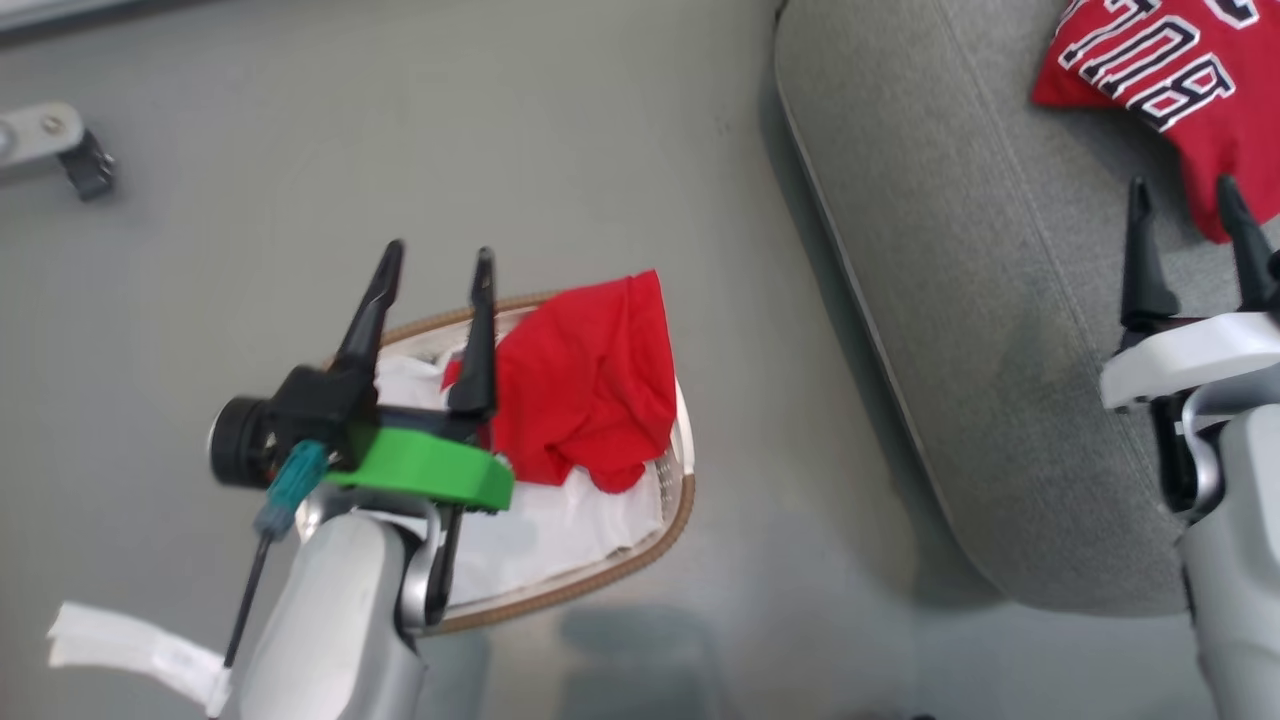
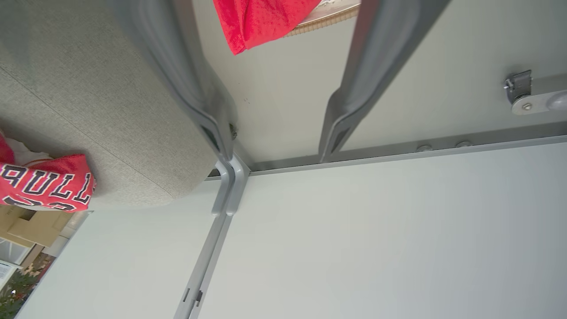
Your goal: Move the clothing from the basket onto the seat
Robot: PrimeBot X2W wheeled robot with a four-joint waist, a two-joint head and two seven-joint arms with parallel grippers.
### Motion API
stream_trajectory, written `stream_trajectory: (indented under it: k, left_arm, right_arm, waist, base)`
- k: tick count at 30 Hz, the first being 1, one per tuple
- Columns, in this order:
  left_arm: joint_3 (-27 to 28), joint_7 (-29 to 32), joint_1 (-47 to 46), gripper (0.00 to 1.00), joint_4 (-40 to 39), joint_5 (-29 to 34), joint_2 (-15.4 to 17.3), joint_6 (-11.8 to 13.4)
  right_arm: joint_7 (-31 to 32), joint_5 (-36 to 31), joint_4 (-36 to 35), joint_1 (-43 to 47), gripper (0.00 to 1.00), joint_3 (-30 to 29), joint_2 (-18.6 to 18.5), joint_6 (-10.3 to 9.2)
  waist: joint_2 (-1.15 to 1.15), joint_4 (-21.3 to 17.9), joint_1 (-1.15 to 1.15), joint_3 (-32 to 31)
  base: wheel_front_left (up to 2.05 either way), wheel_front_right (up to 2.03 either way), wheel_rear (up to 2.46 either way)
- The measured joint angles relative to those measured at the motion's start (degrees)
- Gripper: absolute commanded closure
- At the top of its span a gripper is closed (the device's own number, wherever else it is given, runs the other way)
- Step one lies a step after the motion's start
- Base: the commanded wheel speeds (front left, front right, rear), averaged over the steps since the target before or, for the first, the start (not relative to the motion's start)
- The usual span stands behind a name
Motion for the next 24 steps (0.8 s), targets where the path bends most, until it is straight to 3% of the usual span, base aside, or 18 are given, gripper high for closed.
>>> stream_trajectory:
  k: [10, 18, 24]
  left_arm:
    - [8.31, 0.00, 8.21, 0.00, -1.14, 2.52, 0.01, 1.70]
    - [13.96, -0.01, 14.45, 0.00, -1.13, 4.75, 0.03, 3.00]
    - [14.47, 0.00, 18.81, 0.00, -1.12, 4.76, 0.01, 2.90]
  right_arm:
    - [0.00, 2.83, -3.08, 5.13, 0.00, 6.09, 6.65, 0.00]
    - [0.00, 2.66, -3.74, 10.48, 0.00, 10.56, 8.46, 0.00]
    - [0.00, 2.45, -3.25, 14.99, 0.00, 12.12, 9.20, 0.00]
  waist:
    - [0.00, 4.13, 0.00, -8.34]
    - [0.00, 7.75, 0.00, -14.14]
    - [0.00, 9.70, 0.00, -17.92]
  base:
    - [0.00, 0.00, 0.00]
    - [0.00, 0.00, 0.00]
    - [0.00, 0.00, 0.00]
